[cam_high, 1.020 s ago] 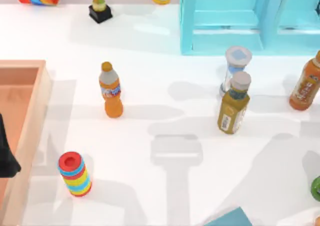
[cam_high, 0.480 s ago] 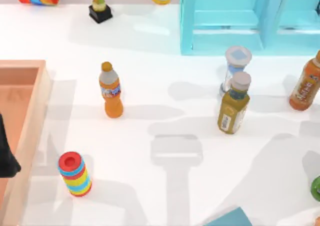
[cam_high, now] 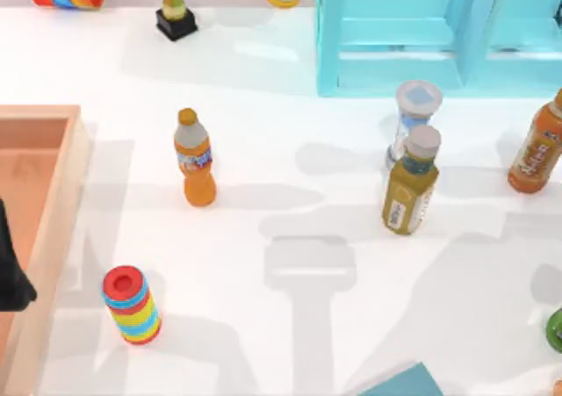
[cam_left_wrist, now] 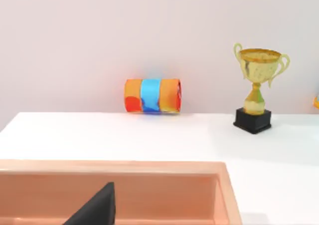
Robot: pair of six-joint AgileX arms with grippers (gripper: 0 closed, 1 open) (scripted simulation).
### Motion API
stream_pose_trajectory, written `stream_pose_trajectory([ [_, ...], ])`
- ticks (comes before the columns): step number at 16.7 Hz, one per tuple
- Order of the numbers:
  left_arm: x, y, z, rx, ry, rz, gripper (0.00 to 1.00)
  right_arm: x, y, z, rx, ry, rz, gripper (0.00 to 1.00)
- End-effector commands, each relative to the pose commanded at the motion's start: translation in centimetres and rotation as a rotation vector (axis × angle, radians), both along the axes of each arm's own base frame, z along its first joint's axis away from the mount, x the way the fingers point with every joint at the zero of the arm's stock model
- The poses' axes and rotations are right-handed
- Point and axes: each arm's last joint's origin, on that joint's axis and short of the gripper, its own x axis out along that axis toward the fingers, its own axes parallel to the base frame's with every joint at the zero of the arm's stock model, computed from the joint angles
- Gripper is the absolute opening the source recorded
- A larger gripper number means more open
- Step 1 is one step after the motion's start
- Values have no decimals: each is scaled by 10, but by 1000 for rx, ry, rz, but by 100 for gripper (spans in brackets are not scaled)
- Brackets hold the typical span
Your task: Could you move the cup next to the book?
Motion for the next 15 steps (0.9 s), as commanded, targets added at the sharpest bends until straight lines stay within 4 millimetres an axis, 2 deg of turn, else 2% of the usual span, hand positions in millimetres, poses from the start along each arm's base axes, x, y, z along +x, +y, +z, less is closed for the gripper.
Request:
stream_pose_trajectory([
  [3, 0, 0, 0, 0, 0, 0, 100, -1, 0, 18, -3, -8, -5, 0],
  [9, 0, 0, 0, 0, 0, 0, 100, 0, 1, 16, -1, 5, -26, 0],
  [12, 0, 0, 0, 0, 0, 0, 100, 3, 7, 19, -5, 39, -123, 0],
  [15, 0, 0, 0, 0, 0, 0, 100, 8, 22, 25, -23, 81, -282, 0],
])
